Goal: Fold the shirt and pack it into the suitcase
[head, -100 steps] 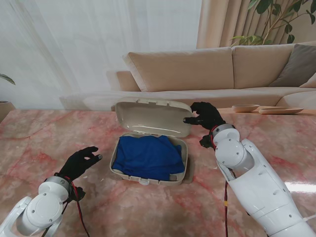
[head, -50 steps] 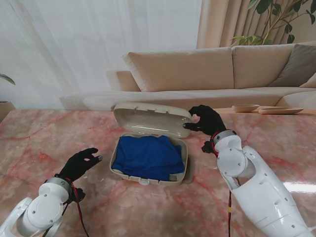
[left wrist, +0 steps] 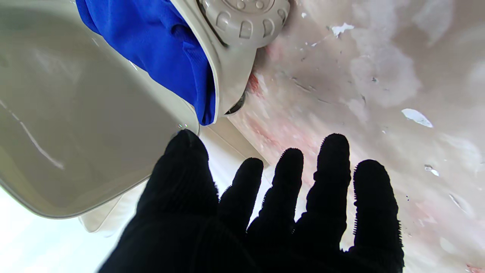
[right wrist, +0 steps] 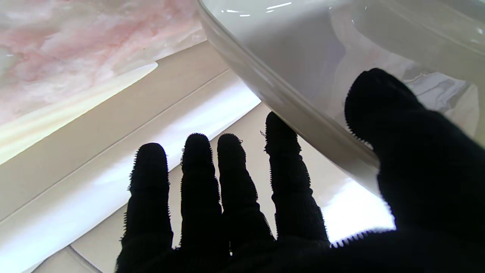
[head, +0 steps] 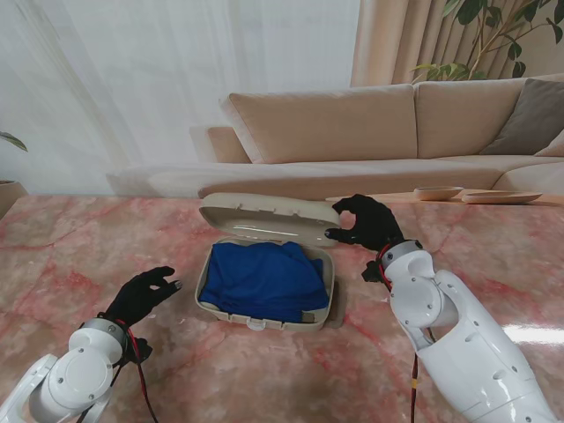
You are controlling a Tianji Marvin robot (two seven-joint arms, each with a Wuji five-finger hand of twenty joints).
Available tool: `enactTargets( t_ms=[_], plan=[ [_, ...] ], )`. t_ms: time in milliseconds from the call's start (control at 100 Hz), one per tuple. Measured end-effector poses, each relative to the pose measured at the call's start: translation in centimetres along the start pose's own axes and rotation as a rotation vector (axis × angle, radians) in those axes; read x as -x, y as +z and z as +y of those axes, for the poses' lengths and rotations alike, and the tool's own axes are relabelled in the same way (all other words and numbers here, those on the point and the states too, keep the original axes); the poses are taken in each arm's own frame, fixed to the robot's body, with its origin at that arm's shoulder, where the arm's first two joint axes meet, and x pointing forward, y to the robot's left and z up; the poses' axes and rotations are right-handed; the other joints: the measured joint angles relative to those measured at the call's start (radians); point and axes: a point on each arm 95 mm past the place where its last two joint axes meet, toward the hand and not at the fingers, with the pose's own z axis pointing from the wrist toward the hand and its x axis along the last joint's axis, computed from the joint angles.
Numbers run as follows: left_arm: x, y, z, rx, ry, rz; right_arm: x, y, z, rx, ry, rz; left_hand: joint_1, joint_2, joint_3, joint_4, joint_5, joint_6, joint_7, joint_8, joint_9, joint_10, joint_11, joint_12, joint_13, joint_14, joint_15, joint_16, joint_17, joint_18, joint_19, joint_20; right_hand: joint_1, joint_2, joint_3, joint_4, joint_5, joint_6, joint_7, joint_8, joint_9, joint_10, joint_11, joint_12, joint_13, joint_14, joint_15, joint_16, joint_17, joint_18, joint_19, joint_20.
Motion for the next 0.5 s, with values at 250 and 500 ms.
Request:
enactTargets(
  t_ms=[250,500],
  plan=[
    [0.0,0.0,0.0,0.003,-0.001,-0.002,-0.1,-0.7,-0.1,-0.006,-0.044,0.018,0.000,0.000,0.000,0.000,0.000,0.000,0.000,0.000,0.000,0.000,0.000,0.000,0.000,0.000,0.000,0.000,0.000,0.000,0.000,0.000,-0.040,0.000,0.000,0.000,-0.011,0.000,-0.026,-0.001,0.000,-0.002,-0.013,0.000,0.000,0.000,-0.006,0.000,0.000,0.000,0.000,0.000],
    [0.0,0.0,0.1,0.007,-0.003,-0.005,0.0,-1.2,-0.5,-0.015,-0.070,0.021,0.000,0.000,0.000,0.000,0.000,0.000,0.000,0.000,0.000,0.000,0.000,0.000,0.000,0.000,0.000,0.000,0.000,0.000,0.000,-0.001,-0.058,0.016,-0.012,0.001,-0.035,-0.001,-0.058,0.002,0.000,-0.002,-0.024,0.000,0.000,0.000,-0.011,0.000,-0.001,0.000,0.000,0.000]
  ],
)
